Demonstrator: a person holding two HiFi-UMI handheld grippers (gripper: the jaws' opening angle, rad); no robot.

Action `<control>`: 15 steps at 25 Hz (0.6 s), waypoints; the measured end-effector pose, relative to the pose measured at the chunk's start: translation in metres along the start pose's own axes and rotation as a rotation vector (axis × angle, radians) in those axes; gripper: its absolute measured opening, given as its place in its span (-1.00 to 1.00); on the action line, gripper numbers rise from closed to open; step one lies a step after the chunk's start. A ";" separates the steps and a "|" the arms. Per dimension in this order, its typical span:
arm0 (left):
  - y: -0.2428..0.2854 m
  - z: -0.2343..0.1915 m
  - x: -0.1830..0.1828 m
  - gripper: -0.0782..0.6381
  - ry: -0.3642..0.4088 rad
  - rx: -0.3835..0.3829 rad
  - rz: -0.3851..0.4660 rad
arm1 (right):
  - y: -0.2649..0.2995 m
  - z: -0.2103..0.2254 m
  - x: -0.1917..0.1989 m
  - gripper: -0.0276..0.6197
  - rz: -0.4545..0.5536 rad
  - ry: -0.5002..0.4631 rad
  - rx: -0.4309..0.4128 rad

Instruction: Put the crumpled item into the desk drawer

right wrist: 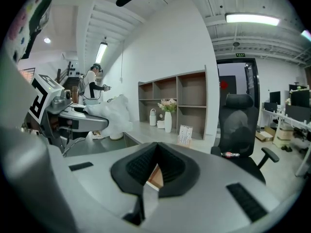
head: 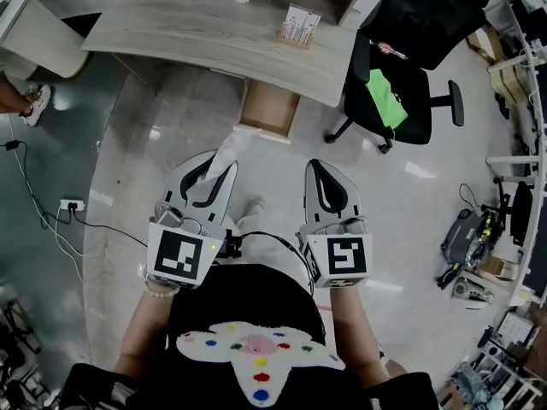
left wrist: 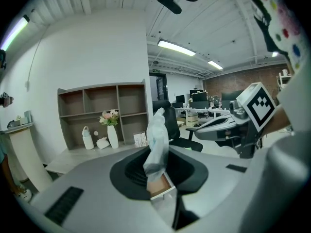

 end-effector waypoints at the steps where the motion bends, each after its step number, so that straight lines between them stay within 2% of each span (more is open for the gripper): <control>1: 0.001 -0.001 0.000 -0.56 0.000 0.000 -0.001 | 0.002 0.001 0.000 -0.90 0.000 0.002 0.001; 8: 0.008 -0.006 -0.003 -0.56 0.011 0.020 -0.007 | 0.005 0.003 0.001 -0.90 -0.008 0.023 0.026; 15: 0.025 -0.019 -0.003 -0.56 0.016 0.076 -0.013 | 0.017 0.002 0.005 -0.90 -0.035 0.050 0.065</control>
Point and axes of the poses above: the fingertips, and each gripper's own axes: y forward along the fingers, z to its right, x out of its underside, the point moved 7 cm from there along -y, backward along the fingers, and after that the axes turned 2 degrees about -x, right-handed, at the moved point
